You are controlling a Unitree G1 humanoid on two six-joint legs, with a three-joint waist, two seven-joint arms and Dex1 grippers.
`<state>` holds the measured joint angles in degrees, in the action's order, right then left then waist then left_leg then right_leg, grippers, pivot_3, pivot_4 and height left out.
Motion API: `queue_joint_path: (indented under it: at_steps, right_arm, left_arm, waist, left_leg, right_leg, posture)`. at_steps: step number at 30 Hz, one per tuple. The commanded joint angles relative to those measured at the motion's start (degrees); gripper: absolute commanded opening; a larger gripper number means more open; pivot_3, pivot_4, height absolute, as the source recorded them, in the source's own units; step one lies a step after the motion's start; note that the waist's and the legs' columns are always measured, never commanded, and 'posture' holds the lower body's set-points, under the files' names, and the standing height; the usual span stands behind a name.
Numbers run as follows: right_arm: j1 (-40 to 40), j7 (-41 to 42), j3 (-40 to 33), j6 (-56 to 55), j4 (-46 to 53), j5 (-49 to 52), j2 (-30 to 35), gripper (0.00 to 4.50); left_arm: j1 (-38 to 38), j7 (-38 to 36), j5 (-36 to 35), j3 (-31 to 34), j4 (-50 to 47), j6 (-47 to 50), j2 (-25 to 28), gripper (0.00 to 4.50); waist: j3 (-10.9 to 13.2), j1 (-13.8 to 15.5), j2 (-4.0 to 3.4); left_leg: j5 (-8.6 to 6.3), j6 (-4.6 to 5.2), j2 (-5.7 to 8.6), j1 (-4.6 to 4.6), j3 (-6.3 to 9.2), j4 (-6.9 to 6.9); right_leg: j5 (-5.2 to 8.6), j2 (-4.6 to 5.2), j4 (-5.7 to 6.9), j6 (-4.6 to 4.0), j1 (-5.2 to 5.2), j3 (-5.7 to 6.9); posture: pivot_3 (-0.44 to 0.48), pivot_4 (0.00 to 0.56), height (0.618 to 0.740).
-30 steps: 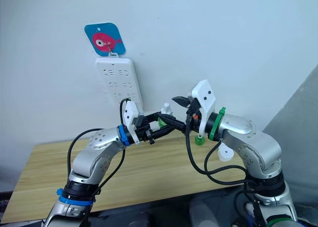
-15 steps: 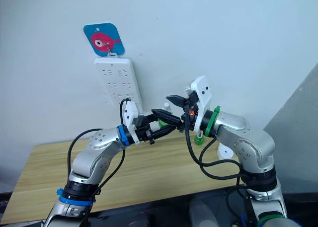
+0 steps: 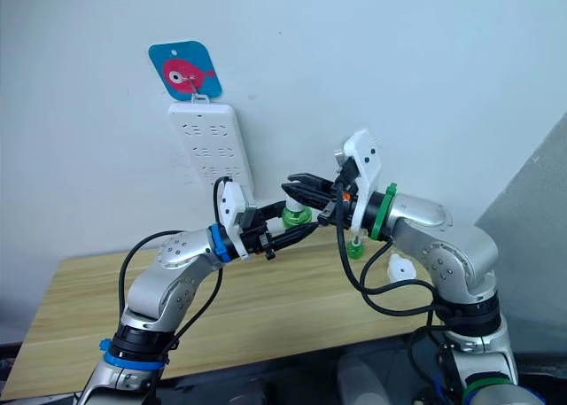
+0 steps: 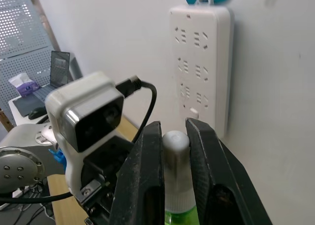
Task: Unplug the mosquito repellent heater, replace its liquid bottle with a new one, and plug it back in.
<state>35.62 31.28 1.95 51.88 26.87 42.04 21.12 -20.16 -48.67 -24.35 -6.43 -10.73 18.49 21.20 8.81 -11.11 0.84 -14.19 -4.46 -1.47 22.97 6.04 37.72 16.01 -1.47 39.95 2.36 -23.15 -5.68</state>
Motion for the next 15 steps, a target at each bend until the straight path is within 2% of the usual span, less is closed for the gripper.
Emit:
queue_joint_path:
  at_steps: [1, 7, 10, 12, 15]
  right_arm:
    - [1.6, 1.9, -1.3, -2.9, 1.8, 0.8, 0.8, 0.35]
    - [2.6, 2.6, -2.8, -3.9, 1.4, 1.2, 2.2, 0.35]
    - [3.0, 1.5, -6.1, -3.5, 1.6, 1.6, 4.4, 0.35]
    - [0.5, 0.3, -7.6, -3.8, 2.7, 0.2, 6.2, 0.35]
    - [-5.9, -1.5, -5.4, -8.3, 3.6, -6.4, 7.7, 0.35]
  left_arm:
    - [0.3, -0.6, -0.4, 0.2, -2.1, -0.8, 0.4, 2.34]
    - [0.6, -1.0, -0.3, 0.4, -1.9, -0.9, 0.6, 2.34]
    - [1.9, -1.1, 0.8, 0.8, -1.2, -1.6, 1.6, 2.34]
    - [3.0, -0.3, 1.4, 1.7, -0.1, -1.9, 2.3, 2.34]
    - [4.3, 0.1, 2.3, 2.3, 1.4, -3.1, 3.0, 2.34]
  waist:
    - [0.0, 0.0, 0.0]
    - [0.0, 0.0, 0.0]
    - [0.0, 0.0, 0.0]
    - [0.0, 0.1, -0.01]
    - [0.0, 0.3, 0.01]
  left_leg:
    - [0.0, 0.0, 0.0, 0.0, 0.0, 0.0]
    - [0.0, 0.0, 0.0, 0.0, -0.01, 0.0]
    - [0.0, 0.0, 0.0, 0.0, -0.01, 0.0]
    - [0.0, 0.0, 0.0, 0.0, -0.01, 0.0]
    - [0.0, 0.0, 0.0, 0.0, 0.0, -0.03]
  right_leg:
    - [0.0, 0.0, 0.0, 0.0, 0.0, 0.0]
    - [0.0, 0.0, 0.0, 0.0, 0.0, -0.01]
    - [0.0, 0.0, 0.0, 0.0, 0.0, -0.01]
    - [0.0, 0.0, 0.0, 0.0, 0.0, -0.02]
    - [0.05, 0.0, -0.04, 0.07, 0.0, 0.0]
  posture:
    - [-0.187, 0.084, 0.736]
    - [-0.188, 0.084, 0.736]
    - [-0.188, 0.084, 0.736]
    - [-0.186, 0.097, 0.736]
    - [-0.187, 0.118, 0.736]
